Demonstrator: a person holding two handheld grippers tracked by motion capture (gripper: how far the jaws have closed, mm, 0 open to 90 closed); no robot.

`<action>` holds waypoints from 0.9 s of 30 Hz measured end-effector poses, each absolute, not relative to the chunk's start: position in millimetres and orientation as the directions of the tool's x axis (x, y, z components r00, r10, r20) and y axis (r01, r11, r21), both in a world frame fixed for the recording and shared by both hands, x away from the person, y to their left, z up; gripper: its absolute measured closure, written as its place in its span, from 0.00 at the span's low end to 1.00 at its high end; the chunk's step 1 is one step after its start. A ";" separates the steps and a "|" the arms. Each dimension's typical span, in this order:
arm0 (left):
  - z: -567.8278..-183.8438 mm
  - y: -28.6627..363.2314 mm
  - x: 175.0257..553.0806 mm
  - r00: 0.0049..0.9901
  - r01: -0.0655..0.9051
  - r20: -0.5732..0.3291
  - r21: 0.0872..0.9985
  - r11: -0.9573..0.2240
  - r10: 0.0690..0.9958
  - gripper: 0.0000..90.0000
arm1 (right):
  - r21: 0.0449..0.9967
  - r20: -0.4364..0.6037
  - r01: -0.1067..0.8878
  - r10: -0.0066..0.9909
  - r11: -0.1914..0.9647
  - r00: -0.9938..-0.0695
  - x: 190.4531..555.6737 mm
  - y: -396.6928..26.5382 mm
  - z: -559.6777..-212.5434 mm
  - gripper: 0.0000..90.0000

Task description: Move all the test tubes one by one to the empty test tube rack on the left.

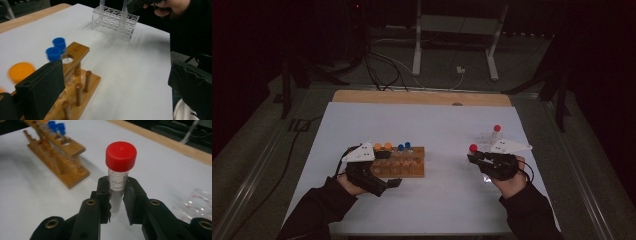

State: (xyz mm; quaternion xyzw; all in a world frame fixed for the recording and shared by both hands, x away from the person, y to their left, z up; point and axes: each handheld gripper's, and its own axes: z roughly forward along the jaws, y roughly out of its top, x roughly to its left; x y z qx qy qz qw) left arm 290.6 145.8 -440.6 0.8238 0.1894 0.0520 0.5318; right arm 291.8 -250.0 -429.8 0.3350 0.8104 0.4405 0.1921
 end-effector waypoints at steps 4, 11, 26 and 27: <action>-439.9 133.7 291.8 0.929 0.252 -0.116 0.893 -0.372 0.351 0.02 | 0.837 -0.017 0.367 0.691 0.405 -0.723 287.1 -242.4 -433.7 0.83; -434.6 114.4 294.5 0.942 0.235 -0.115 0.897 -0.376 0.315 0.02 | 0.832 -0.015 0.359 0.663 0.424 -0.748 280.4 -233.3 -436.7 0.83; -422.7 72.2 302.0 0.958 0.202 -0.104 0.907 -0.370 0.268 0.06 | 0.831 -0.009 0.344 0.629 0.437 -0.778 272.0 -225.3 -435.3 0.83; -421.8 69.1 302.6 0.960 0.199 -0.104 0.907 -0.370 0.262 0.06 | 0.830 -0.009 0.344 0.628 0.439 -0.778 271.9 -224.9 -435.5 0.83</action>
